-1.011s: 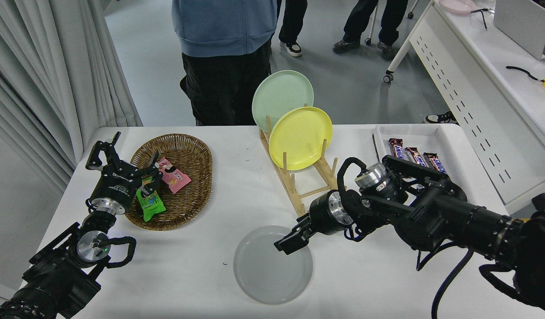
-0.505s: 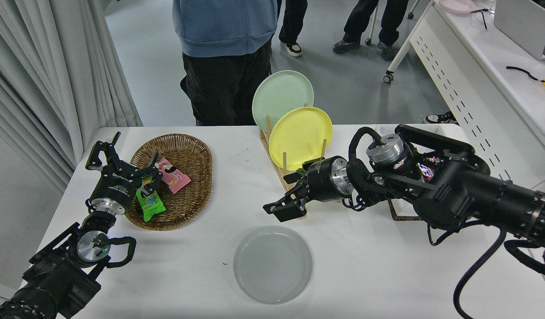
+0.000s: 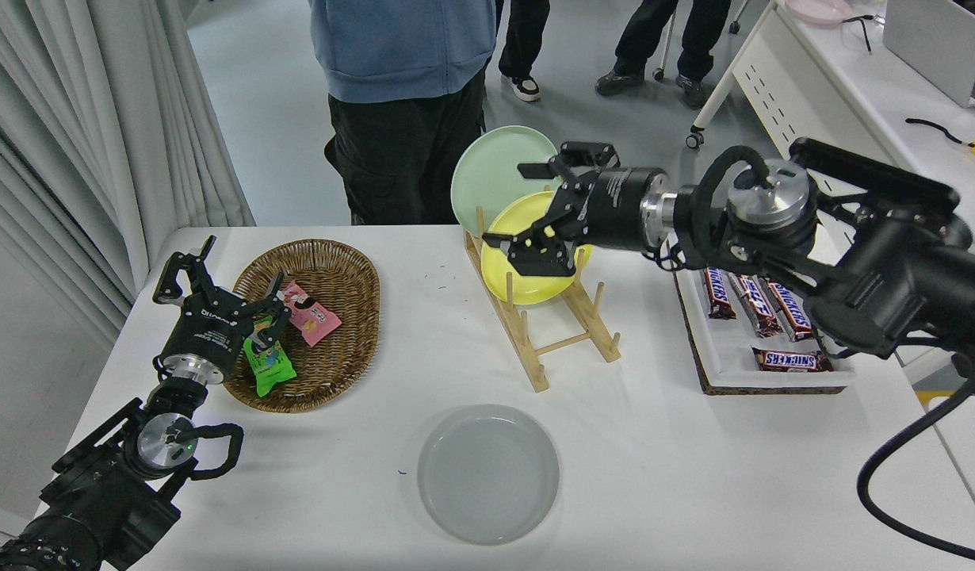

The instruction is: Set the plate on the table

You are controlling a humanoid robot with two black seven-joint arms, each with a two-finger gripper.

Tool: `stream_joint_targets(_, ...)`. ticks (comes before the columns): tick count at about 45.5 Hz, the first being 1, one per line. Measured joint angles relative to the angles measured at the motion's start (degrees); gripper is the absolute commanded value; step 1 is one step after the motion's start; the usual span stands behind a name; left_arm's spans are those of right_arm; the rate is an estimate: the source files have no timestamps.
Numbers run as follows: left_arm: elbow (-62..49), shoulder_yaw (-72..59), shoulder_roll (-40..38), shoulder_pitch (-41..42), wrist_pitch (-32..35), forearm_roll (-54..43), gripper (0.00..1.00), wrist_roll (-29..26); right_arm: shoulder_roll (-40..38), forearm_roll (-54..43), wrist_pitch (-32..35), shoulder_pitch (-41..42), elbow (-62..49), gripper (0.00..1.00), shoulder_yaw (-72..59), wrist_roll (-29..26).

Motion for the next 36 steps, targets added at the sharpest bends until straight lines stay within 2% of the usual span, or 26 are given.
stream_joint_targets(14,-0.02,0.0,0.0,0.0,0.0,0.0,1.0,0.0,-0.59,-9.68,4.77,-5.13,-2.47,1.0,5.97,5.02)
stream_joint_targets(28,-0.02,0.03,0.0,0.0,0.0,0.0,1.0,0.0,-1.56,-15.98,11.82,-10.68,-5.65,1.0,8.8,15.79)
stream_joint_targets(36,-0.01,0.04,0.0,0.0,0.0,0.0,1.0,0.0,-0.25,-18.7,14.74,-13.98,-9.34,1.0,11.01,18.94)
